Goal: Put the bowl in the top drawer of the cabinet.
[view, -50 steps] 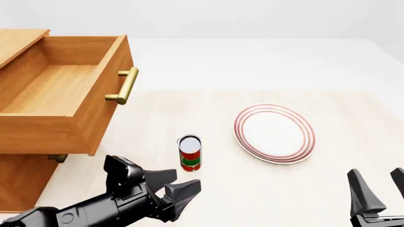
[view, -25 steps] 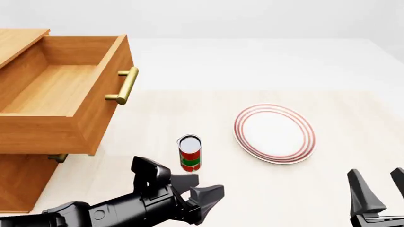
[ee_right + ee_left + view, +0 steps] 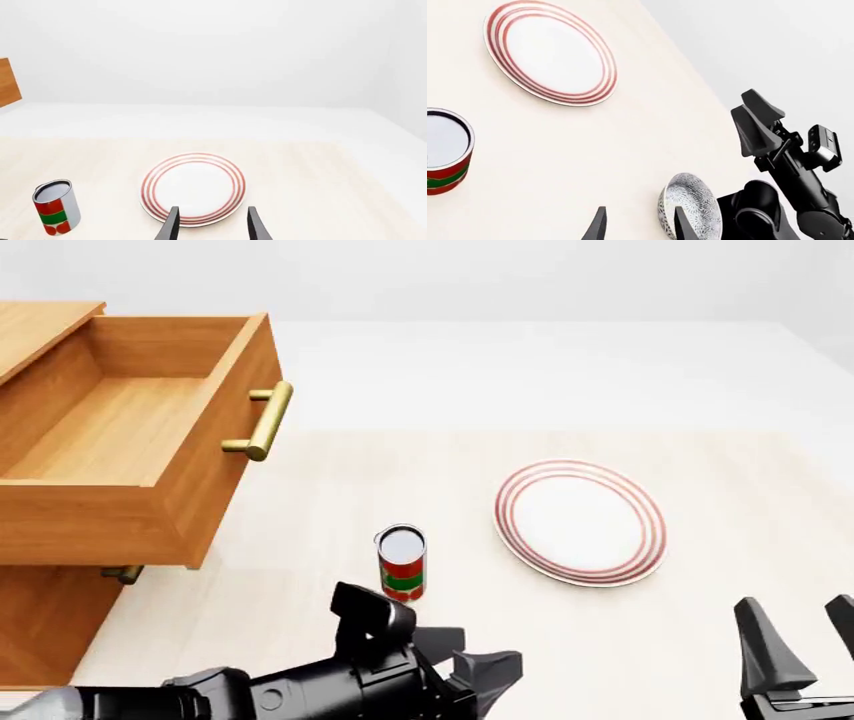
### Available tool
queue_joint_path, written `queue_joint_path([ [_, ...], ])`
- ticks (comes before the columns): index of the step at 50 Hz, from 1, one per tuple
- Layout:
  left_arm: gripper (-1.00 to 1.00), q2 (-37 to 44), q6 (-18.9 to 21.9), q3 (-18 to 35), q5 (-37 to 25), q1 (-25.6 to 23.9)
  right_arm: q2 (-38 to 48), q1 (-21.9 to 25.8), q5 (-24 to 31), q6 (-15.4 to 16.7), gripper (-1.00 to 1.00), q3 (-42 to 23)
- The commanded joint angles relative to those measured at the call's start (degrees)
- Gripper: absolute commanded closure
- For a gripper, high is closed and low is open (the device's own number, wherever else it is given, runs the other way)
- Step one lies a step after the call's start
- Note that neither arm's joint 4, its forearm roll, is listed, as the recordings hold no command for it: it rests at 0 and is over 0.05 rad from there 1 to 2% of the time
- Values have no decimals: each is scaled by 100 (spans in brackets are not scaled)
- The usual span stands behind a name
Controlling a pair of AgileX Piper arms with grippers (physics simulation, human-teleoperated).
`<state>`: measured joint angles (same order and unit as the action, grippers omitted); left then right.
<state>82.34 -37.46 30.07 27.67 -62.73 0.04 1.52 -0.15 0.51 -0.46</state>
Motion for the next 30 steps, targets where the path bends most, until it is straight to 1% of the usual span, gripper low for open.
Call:
queue_joint_path([
  [1, -100, 346, -293, 216, 93, -235, 0, 0, 0, 0, -100, 0],
  [2, -100, 364, -291, 236, 90, -237, 0, 0, 0, -1, -100, 0],
  [6, -100, 520, -521, 272, 155, -315, 0, 2, 0, 0, -100, 0],
  [17, -100, 916, -836, 347, 389, -526, 0, 1, 0, 0, -100, 0],
  [20, -100, 1057, -1001, 358, 486, -574, 0, 0, 1, -1, -100, 0],
  [30, -100, 1294, -1131, 361, 618, -643, 0, 1, -1, -1, -100, 0],
])
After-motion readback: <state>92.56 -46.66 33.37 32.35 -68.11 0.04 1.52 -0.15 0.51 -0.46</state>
